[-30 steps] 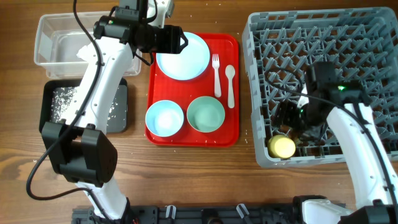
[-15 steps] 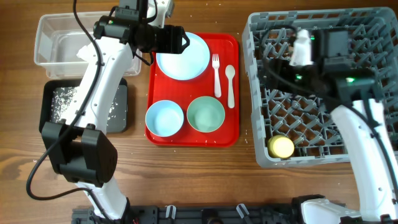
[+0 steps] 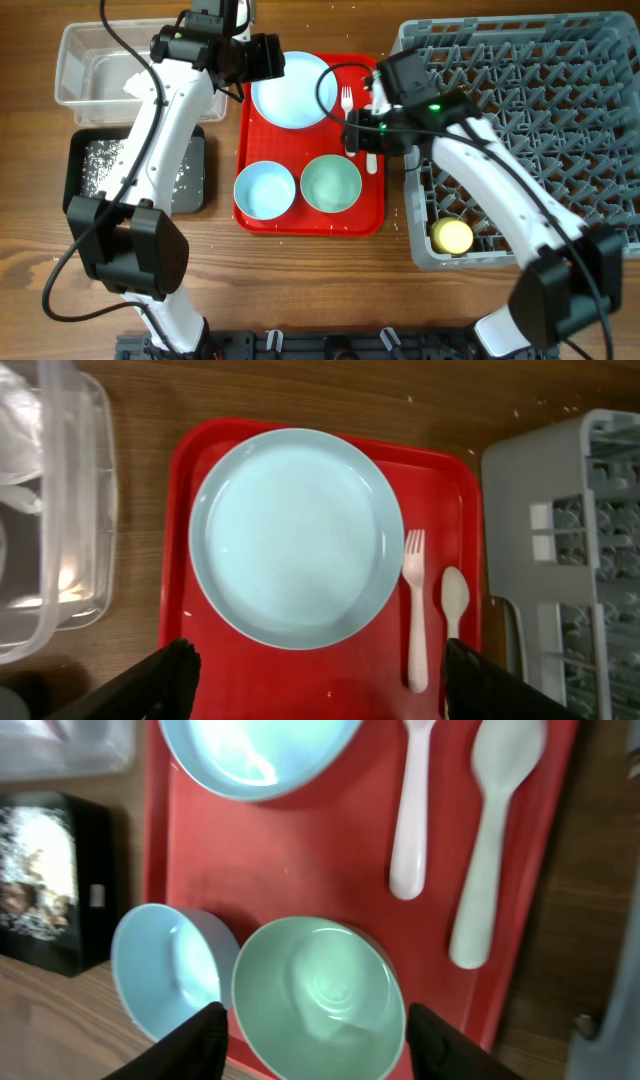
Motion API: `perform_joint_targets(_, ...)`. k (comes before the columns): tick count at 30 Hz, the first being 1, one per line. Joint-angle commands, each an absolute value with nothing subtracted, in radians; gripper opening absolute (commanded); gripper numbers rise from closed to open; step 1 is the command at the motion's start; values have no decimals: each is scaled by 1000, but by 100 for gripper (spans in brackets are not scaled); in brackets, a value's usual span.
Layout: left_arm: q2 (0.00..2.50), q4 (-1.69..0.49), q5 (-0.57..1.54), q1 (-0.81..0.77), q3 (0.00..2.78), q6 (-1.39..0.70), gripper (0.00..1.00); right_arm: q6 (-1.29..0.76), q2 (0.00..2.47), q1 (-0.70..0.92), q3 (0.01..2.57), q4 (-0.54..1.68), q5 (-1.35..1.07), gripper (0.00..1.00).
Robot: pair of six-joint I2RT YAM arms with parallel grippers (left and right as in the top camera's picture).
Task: Sort waste into correct bins and load items into the dishwasher rack
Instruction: 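Move the right gripper to the green bowl on the red tray and grasp it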
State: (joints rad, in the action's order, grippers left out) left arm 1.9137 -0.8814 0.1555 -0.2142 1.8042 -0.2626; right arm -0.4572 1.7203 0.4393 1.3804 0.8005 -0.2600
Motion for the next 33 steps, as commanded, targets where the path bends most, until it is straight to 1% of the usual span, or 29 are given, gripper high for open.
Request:
perform_joint_targets(1, 1902, -879, 99, -207, 1818, -305, 80, -501, 1792, 445, 1396, 797, -206, 54)
perform_joint_targets(8, 1902, -879, 99, -156, 1818, -353, 82, -499, 1869, 445, 1395, 806, -177, 49)
perform_joint_targets(13, 1902, -883, 99, -133, 1818, -353, 86, -495, 1878, 445, 1374, 816, -176, 42)
perform_joint_targets(18, 1902, -878, 99, -133, 1818, -353, 94, -488, 1880, 445, 1316, 792, -173, 42)
perform_joint_targets(27, 1902, -879, 99, -133, 1818, -353, 98, -366, 1947, 447, 1313, 792, -177, 42)
perform_joint_targets(29, 1902, -879, 99, -133, 1818, -353, 99, -362, 1952, 447, 1313, 788, -176, 41)
perform_joint_targets(33, 1902, -879, 99, -133, 1818, -353, 100, -343, 1954, 447, 1313, 785, -177, 34)
